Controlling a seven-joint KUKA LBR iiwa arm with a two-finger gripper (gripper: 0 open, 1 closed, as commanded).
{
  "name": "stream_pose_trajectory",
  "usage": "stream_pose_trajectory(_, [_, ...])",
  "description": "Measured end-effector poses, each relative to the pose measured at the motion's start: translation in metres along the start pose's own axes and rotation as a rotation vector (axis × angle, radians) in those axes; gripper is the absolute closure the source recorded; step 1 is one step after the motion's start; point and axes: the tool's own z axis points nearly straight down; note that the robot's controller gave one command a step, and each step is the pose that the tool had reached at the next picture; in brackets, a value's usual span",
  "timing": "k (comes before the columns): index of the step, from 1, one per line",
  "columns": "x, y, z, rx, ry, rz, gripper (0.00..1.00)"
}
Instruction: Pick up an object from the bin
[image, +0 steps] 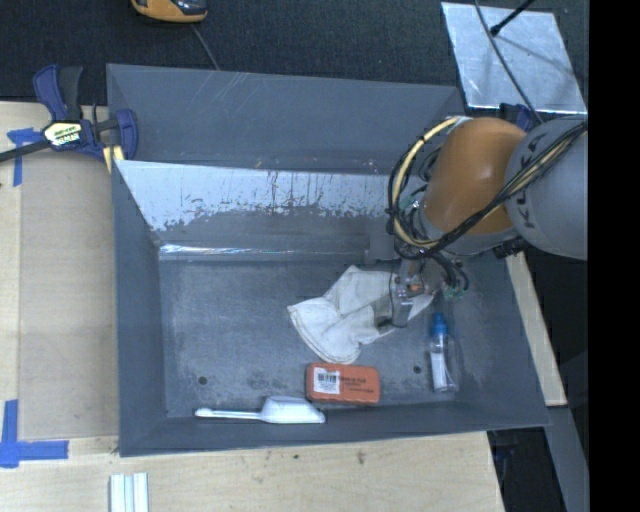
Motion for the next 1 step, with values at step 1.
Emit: stream_pose_trajectory(1, [-0.0187, 0.0276, 0.015, 0.002, -0.005, -0.182, 1.0])
